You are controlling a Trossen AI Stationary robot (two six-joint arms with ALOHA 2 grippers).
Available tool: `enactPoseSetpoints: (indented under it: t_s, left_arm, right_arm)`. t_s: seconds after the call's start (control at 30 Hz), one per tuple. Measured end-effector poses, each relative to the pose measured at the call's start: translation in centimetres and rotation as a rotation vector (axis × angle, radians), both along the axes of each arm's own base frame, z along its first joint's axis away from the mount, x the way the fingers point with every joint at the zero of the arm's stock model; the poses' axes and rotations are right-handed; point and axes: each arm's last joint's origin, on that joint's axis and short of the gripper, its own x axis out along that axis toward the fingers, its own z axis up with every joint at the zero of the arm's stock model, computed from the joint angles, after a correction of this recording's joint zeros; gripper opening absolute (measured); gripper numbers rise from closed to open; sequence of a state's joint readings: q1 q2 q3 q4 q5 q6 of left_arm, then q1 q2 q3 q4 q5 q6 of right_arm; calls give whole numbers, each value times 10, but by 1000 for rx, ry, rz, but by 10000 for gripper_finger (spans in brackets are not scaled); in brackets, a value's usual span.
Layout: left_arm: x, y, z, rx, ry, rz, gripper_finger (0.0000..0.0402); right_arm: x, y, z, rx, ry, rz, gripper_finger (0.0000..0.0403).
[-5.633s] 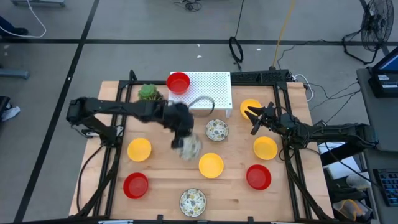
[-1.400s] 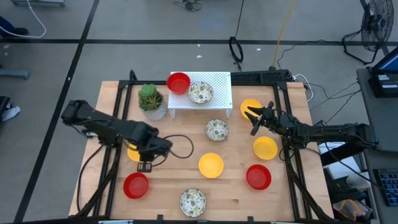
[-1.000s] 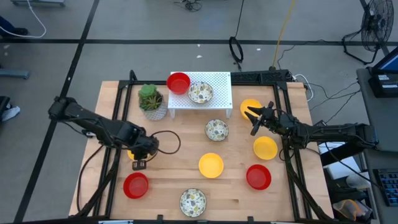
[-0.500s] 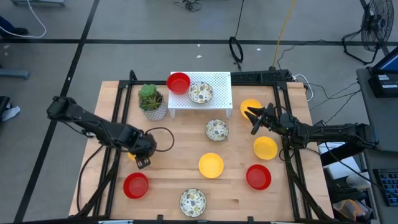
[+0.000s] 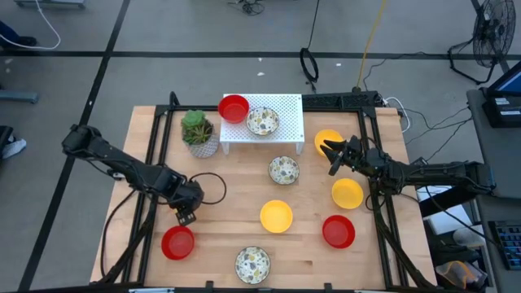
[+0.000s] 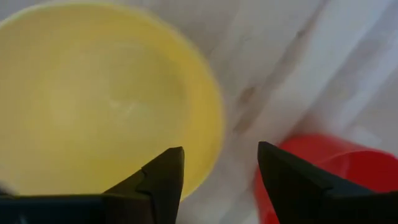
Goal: Pick & Place Mini bowls
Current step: Put the yellow bowl on the shelf
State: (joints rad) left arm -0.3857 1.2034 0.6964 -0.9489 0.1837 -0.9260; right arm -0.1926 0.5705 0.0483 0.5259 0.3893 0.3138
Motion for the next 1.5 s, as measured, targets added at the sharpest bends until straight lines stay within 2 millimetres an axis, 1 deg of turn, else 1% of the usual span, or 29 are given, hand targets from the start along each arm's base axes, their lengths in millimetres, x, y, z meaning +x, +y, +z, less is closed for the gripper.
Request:
enactPoseSetpoints:
  t_s: [0.1,0.2,0.27,0.47,0.53,0.73,0.83,0.93,1.0,1.07,1.17,1.27,1.3,1.37,1.5]
  left_arm:
    - [2,-4,0,8,-41,-24,200]
    - [2,-5,0,77,-81,-67,201]
    - [1,-5,0,104,-89,-79,202]
    - [1,-6,0,115,-94,-71,202]
    - [0,-5,-5,119,-97,-56,202]
    - [-13,0,-33,92,-24,26,202]
    - [-18,4,-40,103,12,80,202]
    - [-20,5,-44,109,18,106,197]
    - [-19,7,-44,121,13,112,180]
    - [-18,8,-44,137,-2,106,151]
    - [-14,9,-44,140,-49,70,92]
    - [-7,9,-42,125,-118,17,27]
    - [-5,10,-42,119,-138,7,15]
    - [2,9,-39,79,-211,-10,14]
    - [17,7,-32,3,-378,-74,18]
  right_arm:
    - [0,0,0,0,0,1,123]
    - [0,0,0,0,0,1,123]
    - [0,0,0,0,0,1,123]
    - [0,0,0,0,0,1,123]
    - [0,0,0,0,0,0,123]
    - [0,0,0,0,-1,1,123]
    - [0,0,0,0,0,0,123]
    - [0,0,0,0,-1,0,123]
    - [0,0,1,-1,-7,0,123]
    - [0,0,2,-4,-22,0,123]
    - [0,0,5,-3,-60,12,123]
    - [2,3,10,12,-117,110,123]
    - [2,4,11,17,-133,151,123]
    - [3,6,13,36,-166,223,123]
    - [3,8,14,77,-192,307,123]
